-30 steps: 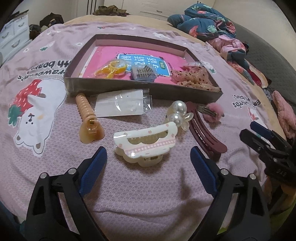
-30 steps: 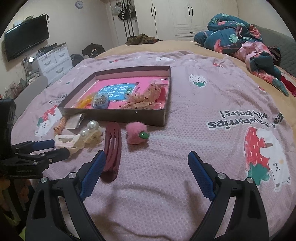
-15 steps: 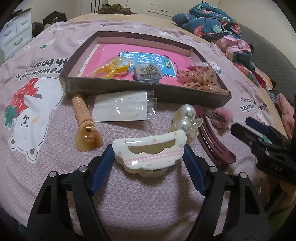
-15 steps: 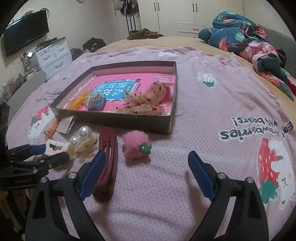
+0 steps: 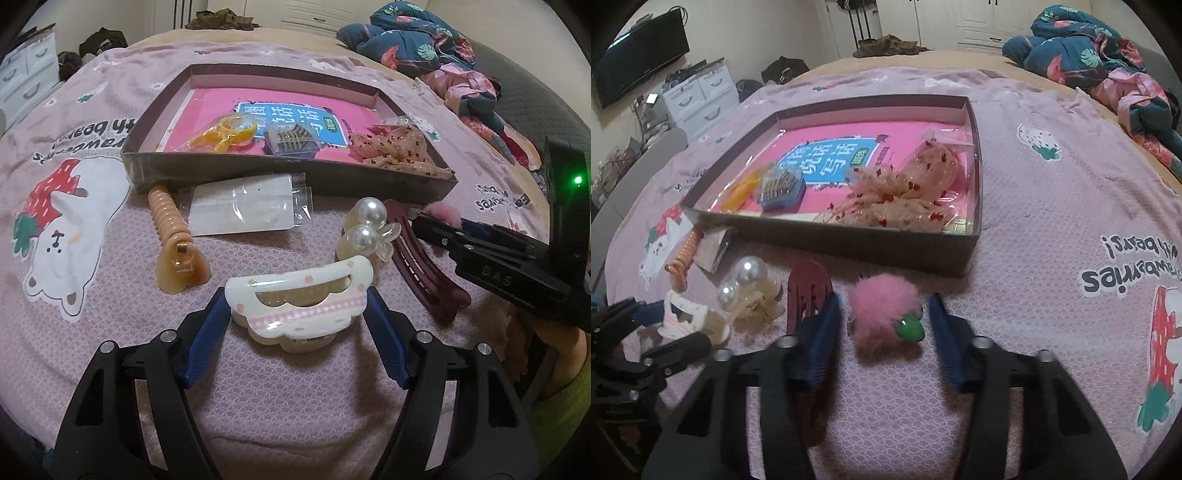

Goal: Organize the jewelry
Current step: 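Grasp the white claw clip with the left tool while the right tool grasps the pink pompom clip, then lift the claw clip and pompom clip with both tools toward the box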

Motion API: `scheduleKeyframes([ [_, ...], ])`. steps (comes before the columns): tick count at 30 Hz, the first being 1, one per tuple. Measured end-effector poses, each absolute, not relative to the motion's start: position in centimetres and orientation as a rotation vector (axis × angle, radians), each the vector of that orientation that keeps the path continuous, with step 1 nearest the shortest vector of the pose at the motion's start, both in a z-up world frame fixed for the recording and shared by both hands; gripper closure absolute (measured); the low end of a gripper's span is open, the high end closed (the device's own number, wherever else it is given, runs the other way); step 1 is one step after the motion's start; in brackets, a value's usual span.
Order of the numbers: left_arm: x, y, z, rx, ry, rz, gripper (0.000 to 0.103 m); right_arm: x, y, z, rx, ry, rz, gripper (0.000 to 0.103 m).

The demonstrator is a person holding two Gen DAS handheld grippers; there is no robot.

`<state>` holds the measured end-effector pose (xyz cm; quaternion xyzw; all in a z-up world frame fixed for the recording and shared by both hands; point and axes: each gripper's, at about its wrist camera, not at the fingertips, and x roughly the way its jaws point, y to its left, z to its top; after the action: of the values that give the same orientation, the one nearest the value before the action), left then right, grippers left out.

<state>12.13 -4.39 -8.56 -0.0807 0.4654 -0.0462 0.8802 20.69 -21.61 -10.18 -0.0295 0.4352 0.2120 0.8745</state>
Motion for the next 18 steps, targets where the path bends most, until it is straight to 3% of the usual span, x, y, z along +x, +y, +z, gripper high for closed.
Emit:
scheduleKeyframes([
  [18, 11.6, -4.7, -7.1, -0.168, 0.944, -0.124, 0.038, 17.2, -24.5, -8.4, -0.031, 0.847, 0.418, 0.07],
])
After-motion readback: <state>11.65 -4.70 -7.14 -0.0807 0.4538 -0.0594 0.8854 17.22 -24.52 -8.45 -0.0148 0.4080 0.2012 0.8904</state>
